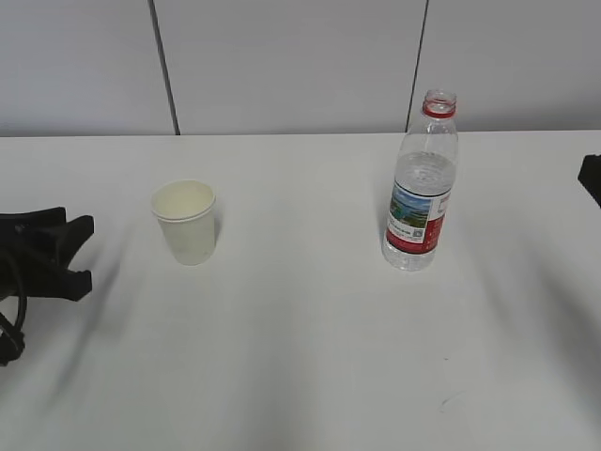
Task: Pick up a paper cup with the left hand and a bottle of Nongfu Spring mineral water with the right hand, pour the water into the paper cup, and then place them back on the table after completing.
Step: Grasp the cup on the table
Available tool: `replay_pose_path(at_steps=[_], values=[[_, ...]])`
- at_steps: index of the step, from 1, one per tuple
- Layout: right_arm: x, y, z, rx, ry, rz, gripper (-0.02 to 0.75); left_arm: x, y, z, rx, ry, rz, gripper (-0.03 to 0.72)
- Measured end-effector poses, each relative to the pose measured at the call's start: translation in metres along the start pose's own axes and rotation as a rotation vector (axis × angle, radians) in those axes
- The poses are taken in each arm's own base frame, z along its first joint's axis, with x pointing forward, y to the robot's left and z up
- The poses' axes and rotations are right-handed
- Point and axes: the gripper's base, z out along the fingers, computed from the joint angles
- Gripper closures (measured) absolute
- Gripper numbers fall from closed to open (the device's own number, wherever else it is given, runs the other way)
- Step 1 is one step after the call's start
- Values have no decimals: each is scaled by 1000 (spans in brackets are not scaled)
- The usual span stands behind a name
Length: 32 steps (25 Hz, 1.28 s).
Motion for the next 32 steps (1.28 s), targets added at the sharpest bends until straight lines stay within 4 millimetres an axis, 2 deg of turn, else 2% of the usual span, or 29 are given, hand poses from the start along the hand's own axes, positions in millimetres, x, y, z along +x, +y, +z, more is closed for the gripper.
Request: replay_pose_path(at_steps=[6,9,13,19,21,25,32], values=[[-2,0,0,-1,-22,1,185,19,-7,4,89,74,11,445],[-2,0,0,-1,-22,1,185,27,-8,5,98,105,3,413],[-3,0,0,-2,-37,1,185,30,-9,9,111,116,3,318],[-7,0,0,-2,-75,2,185,28,-27,28,170,92,23,87],[-7,0,0,-3,-77,2,185,28,-28,34,132,87,4,55],[-7,0,0,-3,-79,2,185,30,-26,48,76,78,-24,45],[-7,0,0,-3,-81,2,185,34,-39,71,122,66,-11,48]])
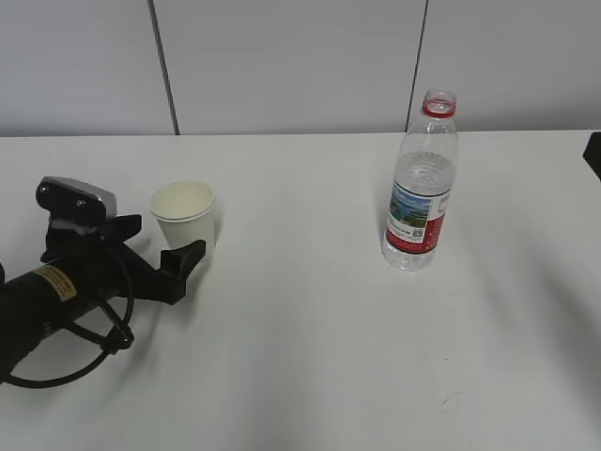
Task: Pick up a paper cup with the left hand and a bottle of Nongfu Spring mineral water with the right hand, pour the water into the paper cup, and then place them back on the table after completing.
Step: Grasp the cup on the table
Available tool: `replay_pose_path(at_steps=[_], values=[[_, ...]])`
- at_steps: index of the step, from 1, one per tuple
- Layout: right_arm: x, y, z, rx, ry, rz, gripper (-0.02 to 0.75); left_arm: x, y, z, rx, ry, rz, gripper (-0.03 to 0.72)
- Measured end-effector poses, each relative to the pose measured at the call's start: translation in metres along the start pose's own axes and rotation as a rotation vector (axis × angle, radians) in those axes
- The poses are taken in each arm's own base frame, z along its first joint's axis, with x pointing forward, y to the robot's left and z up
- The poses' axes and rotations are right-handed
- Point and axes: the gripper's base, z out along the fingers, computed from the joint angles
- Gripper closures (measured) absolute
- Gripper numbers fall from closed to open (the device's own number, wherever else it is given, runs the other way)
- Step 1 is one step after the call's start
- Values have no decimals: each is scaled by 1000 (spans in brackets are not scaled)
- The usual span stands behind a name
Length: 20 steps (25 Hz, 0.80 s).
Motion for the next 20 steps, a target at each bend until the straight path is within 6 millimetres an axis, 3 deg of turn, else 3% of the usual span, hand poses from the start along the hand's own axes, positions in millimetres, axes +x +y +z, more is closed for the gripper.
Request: replay_pose_path(at_steps=[10,20], values=[[0,0,0,0,-4,0,185,6,6,41,8,-34,-37,74],[-2,0,0,-1,-19,0,185,8,7,49,14,-40,-68,156]])
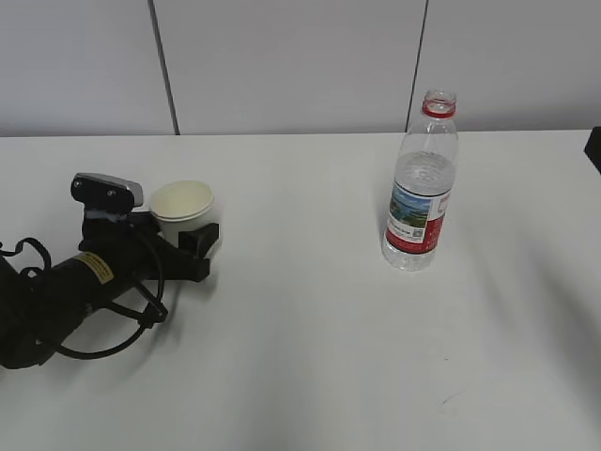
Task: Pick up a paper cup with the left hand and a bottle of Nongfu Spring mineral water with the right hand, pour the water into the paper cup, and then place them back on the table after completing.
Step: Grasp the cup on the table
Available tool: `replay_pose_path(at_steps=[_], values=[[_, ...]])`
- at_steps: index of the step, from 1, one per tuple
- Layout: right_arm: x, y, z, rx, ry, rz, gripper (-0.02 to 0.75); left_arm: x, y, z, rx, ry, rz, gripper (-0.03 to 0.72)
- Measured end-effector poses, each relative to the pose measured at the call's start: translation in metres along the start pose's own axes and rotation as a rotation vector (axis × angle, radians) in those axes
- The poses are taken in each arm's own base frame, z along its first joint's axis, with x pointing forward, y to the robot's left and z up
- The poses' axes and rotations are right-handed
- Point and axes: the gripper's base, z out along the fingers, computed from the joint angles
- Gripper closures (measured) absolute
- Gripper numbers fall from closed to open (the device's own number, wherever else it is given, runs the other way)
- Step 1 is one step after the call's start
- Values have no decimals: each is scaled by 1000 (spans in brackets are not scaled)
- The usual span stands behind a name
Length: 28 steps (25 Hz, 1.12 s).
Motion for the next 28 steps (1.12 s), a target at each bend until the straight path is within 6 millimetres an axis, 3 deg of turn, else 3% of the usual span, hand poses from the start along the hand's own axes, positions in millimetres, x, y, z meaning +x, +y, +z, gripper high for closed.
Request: replay_pose_path(at_steps=[7,17,28], values=[[0,0,0,0,-5,0,185,0,0,0,0,-1,0,260],[1,0,1,-1,0,0,185,0,0,0,0,-2,0,265],[27,6,28,-72,82,37,164,0,0,0,1,-2,1,266]])
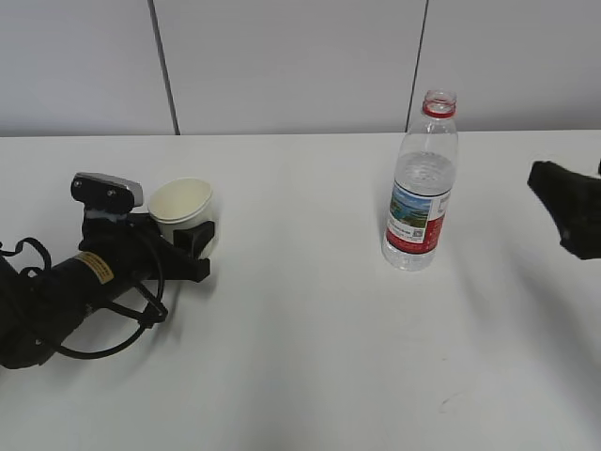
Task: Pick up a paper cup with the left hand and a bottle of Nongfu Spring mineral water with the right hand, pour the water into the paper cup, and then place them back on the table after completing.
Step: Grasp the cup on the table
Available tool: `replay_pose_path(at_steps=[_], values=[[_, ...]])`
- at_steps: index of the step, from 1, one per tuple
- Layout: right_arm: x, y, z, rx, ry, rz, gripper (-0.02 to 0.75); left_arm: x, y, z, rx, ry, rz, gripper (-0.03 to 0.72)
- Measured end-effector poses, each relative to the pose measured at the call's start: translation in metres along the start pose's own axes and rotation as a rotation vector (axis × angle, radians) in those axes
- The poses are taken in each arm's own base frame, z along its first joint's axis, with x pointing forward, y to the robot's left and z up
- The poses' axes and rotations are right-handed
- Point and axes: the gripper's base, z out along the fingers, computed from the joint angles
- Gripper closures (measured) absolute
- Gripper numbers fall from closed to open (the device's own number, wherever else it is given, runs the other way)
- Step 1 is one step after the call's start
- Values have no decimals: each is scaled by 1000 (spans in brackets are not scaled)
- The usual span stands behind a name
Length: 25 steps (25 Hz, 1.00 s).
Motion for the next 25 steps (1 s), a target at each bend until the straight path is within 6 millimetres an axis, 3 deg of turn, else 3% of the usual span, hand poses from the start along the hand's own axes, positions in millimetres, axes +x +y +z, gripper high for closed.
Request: replay_pose_path(at_steps=[7,18,25], values=[[24,2,28,-63,65,9,98,0,0,0,1,0,0,266],[62,1,85,-115,63,70,97,0,-3,0,28,3,13,267],[88,1,111,-146,61,99,97,0,-3,0,33,3,15,267]])
